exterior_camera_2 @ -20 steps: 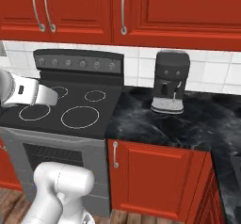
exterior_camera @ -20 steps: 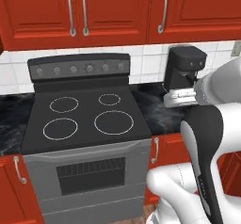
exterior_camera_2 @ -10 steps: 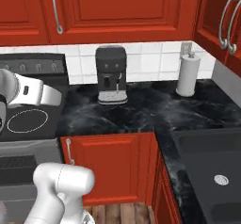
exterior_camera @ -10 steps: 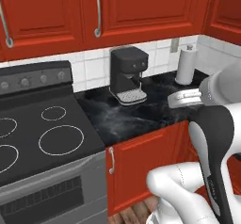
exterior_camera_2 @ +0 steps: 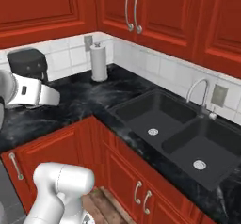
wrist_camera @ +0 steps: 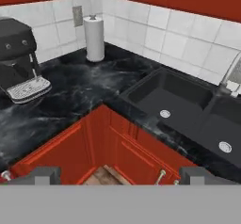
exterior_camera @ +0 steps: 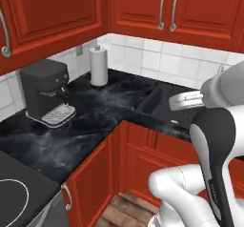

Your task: Grab the spray bottle from the cabinet, then place it next to the cutting board for sanitizing. Then grab the dish brush from the countertop next to the sink and place it next to the cutting board.

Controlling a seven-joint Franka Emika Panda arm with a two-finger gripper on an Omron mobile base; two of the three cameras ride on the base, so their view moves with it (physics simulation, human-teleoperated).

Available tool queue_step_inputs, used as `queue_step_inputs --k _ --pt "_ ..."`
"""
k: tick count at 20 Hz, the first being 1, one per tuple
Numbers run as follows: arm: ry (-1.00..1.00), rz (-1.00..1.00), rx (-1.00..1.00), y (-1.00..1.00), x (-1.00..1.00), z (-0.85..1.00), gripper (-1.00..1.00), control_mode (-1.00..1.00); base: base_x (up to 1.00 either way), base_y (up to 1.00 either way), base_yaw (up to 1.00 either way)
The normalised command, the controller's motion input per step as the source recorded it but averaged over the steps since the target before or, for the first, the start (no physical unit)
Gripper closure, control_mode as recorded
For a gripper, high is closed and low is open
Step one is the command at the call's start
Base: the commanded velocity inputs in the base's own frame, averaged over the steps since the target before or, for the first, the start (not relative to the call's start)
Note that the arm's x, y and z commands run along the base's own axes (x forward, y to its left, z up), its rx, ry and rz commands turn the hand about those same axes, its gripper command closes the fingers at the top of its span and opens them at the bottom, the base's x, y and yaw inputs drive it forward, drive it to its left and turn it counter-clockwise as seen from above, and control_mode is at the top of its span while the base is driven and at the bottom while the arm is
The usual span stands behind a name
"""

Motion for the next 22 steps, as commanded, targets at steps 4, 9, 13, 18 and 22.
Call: queue_step_inputs --k 4,9,13,18,22 --pt "0.00 0.00 0.00 0.00 0.00 0.00 -1.00 1.00 0.00 0.11 -0.98" --pt "0.00 0.00 0.00 0.00 0.00 0.00 -1.00 1.00 0.00 -0.11 -0.87" --pt "0.00 0.00 0.00 0.00 0.00 0.00 -1.00 1.00 0.02 -0.65 -0.56" --pt "0.00 0.00 0.00 0.00 0.00 0.00 -1.00 1.00 0.48 -0.80 0.03" --pt "0.00 0.00 0.00 0.00 0.00 0.00 -1.00 1.00 0.80 -1.00 0.16"
